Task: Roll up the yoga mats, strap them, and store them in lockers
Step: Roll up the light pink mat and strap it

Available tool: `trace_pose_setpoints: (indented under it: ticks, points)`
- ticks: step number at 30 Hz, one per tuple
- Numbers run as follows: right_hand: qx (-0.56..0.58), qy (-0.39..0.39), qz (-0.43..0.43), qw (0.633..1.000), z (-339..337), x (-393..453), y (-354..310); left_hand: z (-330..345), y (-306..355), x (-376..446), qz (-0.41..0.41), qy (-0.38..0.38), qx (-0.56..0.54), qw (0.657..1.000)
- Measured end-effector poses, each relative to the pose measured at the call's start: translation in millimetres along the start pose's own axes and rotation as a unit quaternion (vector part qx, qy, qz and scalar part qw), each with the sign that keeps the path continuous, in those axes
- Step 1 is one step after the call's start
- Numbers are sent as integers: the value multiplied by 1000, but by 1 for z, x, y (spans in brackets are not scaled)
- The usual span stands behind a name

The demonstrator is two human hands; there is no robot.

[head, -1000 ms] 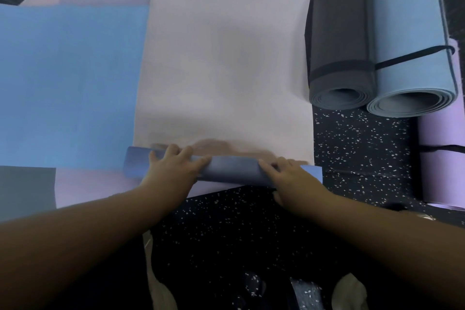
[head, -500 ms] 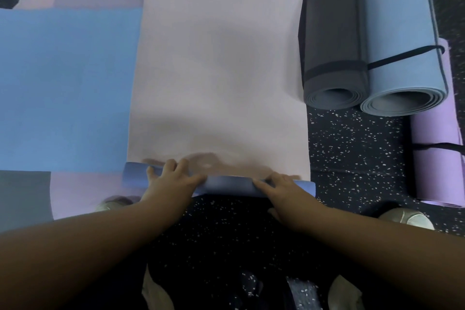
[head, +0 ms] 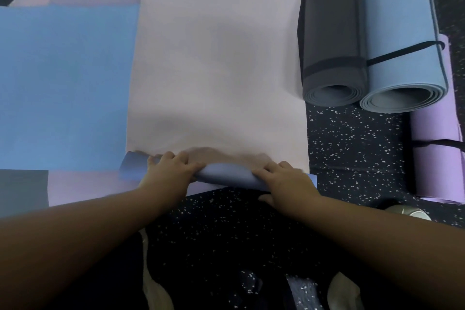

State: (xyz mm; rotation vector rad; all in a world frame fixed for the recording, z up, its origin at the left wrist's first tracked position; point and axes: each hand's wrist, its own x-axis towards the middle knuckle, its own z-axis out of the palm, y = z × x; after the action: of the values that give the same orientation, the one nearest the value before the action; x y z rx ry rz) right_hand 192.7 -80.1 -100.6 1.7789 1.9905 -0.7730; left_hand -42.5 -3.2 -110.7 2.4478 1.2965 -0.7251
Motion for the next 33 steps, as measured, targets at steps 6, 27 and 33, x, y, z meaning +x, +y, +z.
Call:
trace_pose_setpoints:
  ticks: [6, 27, 33]
  points:
    - [11, 20, 15, 1000, -4, 5, -1, -1, -6, 3, -2, 30, -56, 998]
    - [135, -63, 56, 987, -6, 11, 9, -5, -7, 12, -28, -8, -118, 993]
    - [96, -61, 63, 992, -13, 20, 6, -17, -5, 22, -51, -63, -146, 986]
